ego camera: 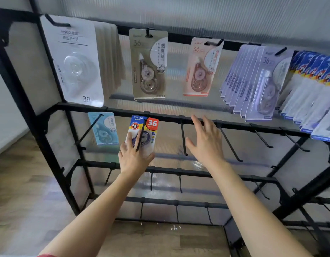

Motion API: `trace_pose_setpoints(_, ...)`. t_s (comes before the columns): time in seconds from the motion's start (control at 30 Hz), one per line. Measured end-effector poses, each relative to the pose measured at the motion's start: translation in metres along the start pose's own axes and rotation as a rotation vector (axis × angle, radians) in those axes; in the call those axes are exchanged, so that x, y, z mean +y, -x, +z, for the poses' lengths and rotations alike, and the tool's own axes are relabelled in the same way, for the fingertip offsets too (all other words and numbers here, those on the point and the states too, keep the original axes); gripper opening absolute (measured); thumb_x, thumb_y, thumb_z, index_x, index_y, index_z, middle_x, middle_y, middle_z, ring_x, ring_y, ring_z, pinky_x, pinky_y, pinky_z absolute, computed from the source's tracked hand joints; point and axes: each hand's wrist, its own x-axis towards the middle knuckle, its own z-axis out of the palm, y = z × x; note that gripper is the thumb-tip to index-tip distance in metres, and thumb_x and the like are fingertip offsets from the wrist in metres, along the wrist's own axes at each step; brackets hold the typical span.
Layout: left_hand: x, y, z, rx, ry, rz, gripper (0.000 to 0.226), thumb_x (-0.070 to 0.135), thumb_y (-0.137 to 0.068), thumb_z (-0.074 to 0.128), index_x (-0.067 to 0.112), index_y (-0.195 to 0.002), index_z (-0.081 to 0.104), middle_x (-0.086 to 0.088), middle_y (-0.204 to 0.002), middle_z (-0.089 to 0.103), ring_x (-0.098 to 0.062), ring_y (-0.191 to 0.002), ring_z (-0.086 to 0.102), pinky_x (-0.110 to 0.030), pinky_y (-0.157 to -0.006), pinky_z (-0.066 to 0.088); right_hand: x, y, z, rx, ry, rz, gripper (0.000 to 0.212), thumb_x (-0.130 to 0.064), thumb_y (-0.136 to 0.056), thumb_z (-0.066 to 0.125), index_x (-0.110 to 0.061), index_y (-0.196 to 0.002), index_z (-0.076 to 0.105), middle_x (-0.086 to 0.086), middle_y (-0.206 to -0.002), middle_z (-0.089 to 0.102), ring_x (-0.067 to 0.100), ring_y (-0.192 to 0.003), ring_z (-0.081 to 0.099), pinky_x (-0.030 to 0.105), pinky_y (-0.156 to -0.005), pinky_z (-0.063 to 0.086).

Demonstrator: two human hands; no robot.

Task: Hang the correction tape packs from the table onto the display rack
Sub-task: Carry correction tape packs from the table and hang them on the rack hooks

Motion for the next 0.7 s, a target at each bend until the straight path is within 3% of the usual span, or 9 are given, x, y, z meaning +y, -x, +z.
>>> trace_pose_setpoints(0.4,-0.011,-0.001,0.012,-0.068,-0.074,0.022,0.095,0.057,-0.086,0.056,0.031,-0.151,-0.008,-0.005,-0.159,-0.014,-0.031,-0.146,-0.005,-0.052,-0.117,0.011,0.005,-0.006,-0.006,-0.023,-0.012,0.017,0.071,-0.037,-0.094,0.052,-0.024,-0.151,0.013,0.013,-0.157,0.015,0.030,-0.144,0.014,0.047,-0.116,0.015)
trace_pose_setpoints(0.7,-0.031,0.079,-0.018,-0.091,-0.177,0.048,0.085,0.057,-0.090,0.048,0.030,-0.152,-0.003,-0.002,-0.161,-0.008,-0.030,-0.147,-0.004,-0.048,-0.117,-0.001,-0.010,0.097,-0.012,-0.095,-0.059,0.091,0.069,-0.039,-0.094,0.050,-0.023,-0.151,0.015,0.014,-0.153,0.026,0.031,-0.141,0.022,0.048,-0.114,0.023)
